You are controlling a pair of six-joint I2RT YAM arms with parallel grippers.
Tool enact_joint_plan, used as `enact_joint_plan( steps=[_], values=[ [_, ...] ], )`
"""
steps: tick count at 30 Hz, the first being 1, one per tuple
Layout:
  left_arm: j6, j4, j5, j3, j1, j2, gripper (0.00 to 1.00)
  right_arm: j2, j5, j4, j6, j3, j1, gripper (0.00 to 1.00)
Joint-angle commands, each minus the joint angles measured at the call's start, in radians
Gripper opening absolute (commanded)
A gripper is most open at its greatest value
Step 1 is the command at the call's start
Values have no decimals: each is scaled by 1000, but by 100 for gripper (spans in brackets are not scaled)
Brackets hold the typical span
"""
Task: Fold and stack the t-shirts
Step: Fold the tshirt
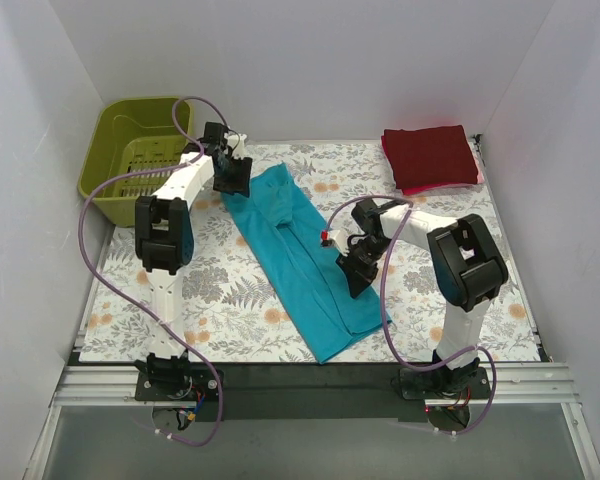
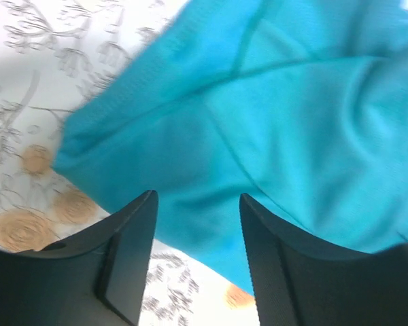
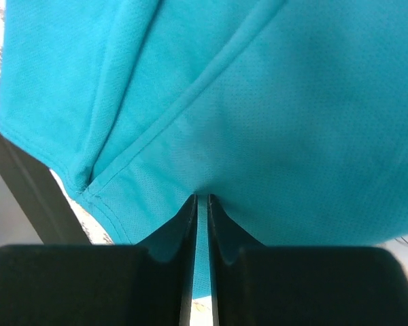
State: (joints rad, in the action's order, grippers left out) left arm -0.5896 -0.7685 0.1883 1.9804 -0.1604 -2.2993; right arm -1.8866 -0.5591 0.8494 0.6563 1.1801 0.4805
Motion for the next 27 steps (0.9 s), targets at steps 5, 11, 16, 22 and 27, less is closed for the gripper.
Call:
enact_joint_plan(
  steps=[5,11,16,22,27],
  values=[
    [7,-83,134,-196,-36,276,43,72,-131,51,11,35,29,17],
    [-18,-83,40,-319,-117,281,38,63,-94,56,13,121,23,16],
    [-38,-95,13,-224,-142,137,36,27,-62,40,0,144,4,15],
    [-23,-95,16,-66,-143,-36,35,21,-53,33,-17,147,-86,14],
    [0,-166,19,313,-148,-244,35,14,-30,31,-15,177,-141,14]
  ],
)
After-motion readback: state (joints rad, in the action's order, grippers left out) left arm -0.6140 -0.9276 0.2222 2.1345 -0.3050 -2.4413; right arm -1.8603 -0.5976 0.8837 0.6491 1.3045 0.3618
